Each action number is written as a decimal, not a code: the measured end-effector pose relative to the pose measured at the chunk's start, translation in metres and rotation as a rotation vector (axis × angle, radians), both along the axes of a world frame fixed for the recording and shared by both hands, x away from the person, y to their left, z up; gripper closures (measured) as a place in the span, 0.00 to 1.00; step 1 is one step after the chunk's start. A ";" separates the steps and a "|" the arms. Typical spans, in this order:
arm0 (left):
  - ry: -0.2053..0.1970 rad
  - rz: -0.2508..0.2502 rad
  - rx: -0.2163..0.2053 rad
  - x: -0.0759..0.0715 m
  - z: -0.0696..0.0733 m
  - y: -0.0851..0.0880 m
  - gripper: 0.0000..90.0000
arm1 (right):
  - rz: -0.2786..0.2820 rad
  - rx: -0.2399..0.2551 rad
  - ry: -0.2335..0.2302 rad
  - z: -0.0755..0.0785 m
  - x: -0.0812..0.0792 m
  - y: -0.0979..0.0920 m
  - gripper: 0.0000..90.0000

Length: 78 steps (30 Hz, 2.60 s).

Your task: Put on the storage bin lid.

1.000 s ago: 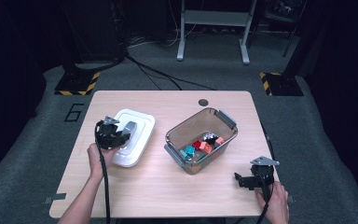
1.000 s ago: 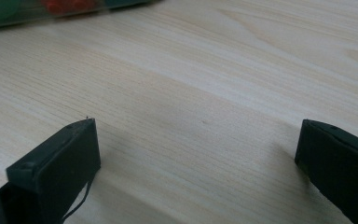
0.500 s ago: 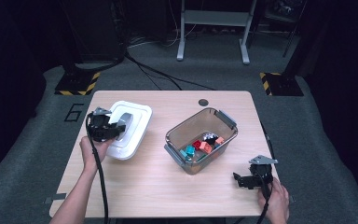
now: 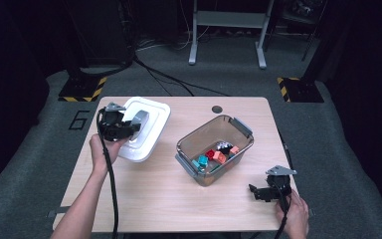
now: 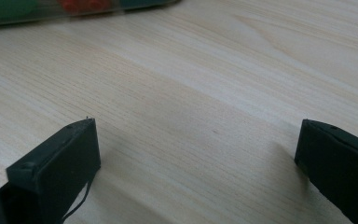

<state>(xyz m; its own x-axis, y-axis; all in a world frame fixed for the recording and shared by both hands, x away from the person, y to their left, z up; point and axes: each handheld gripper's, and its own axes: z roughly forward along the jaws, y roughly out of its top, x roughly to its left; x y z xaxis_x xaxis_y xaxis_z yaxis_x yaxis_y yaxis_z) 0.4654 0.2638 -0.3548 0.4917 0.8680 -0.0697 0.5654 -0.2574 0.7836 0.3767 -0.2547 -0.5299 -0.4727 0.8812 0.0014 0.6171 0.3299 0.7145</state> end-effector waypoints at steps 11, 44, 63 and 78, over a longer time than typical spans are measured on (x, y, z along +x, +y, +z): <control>-0.023 -0.082 0.032 0.001 0.028 -0.036 0.76 | 0.002 0.000 0.001 0.000 0.000 0.000 0.00; 0.007 -0.277 0.055 0.004 0.020 -0.164 0.76 | -0.003 0.003 0.000 0.000 0.000 0.000 0.00; 0.054 -0.452 0.039 0.002 -0.003 -0.200 0.76 | 0.007 -0.001 0.002 0.000 0.000 0.000 0.00; 0.047 -0.539 0.053 0.002 -0.011 -0.214 0.76 | 0.006 0.000 0.002 0.000 0.000 -0.001 0.00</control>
